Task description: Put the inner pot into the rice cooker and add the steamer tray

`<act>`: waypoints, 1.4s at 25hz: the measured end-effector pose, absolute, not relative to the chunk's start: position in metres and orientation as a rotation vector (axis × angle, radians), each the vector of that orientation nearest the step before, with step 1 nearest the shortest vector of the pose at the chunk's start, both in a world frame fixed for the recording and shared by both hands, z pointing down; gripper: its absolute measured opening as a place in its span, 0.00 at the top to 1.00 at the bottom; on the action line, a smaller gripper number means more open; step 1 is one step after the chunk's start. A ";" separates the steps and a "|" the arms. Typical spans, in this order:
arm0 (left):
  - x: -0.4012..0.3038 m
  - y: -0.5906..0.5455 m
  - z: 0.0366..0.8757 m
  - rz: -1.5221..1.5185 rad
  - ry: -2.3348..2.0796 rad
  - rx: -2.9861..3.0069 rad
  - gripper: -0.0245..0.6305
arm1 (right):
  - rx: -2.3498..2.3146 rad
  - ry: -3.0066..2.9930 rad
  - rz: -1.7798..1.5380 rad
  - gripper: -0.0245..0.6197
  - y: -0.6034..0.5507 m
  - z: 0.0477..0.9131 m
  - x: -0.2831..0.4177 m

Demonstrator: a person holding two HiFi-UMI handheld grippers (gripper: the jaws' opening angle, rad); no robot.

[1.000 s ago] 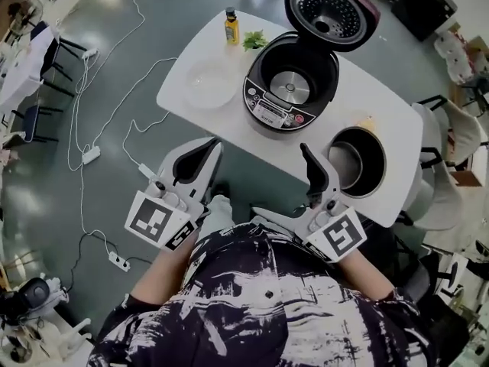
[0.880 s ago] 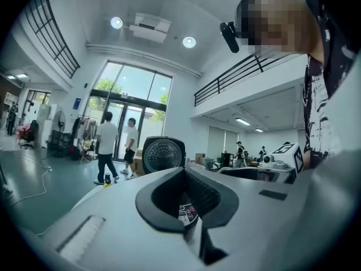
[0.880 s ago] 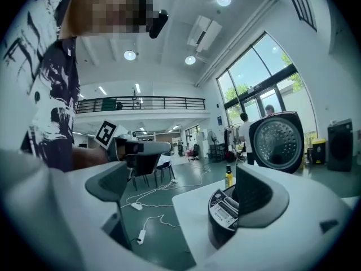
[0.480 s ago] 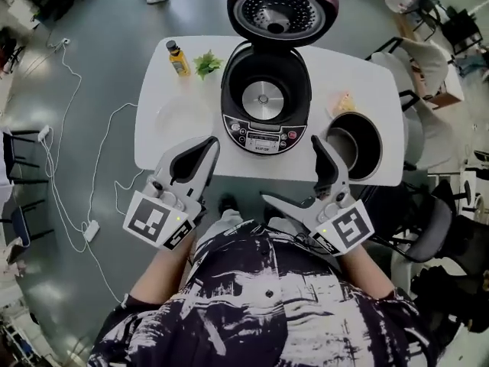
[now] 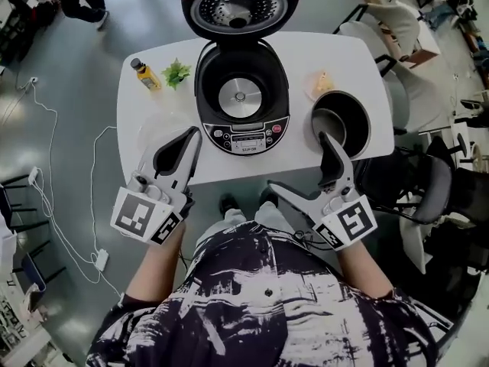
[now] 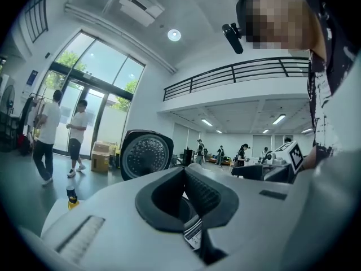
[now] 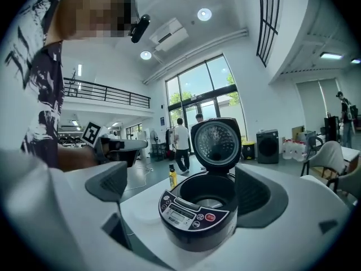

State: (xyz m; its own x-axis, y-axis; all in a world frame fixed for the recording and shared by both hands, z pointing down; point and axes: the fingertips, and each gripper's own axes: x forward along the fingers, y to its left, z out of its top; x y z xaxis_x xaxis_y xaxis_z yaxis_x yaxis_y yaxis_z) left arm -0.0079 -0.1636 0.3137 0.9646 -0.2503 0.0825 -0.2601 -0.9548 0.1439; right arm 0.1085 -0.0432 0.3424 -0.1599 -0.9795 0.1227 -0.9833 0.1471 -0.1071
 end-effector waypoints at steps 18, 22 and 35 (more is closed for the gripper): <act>0.059 -0.136 0.304 0.114 -0.268 2.979 0.96 | 2.263 -1.974 0.269 0.10 0.006 0.366 0.288; 0.066 -0.129 0.305 0.121 -0.253 2.973 0.96 | 2.315 -1.861 0.301 0.10 0.021 0.381 0.335; 0.085 -0.114 0.315 0.145 -0.212 2.957 0.96 | 2.165 -1.599 1.006 0.11 0.042 0.524 0.453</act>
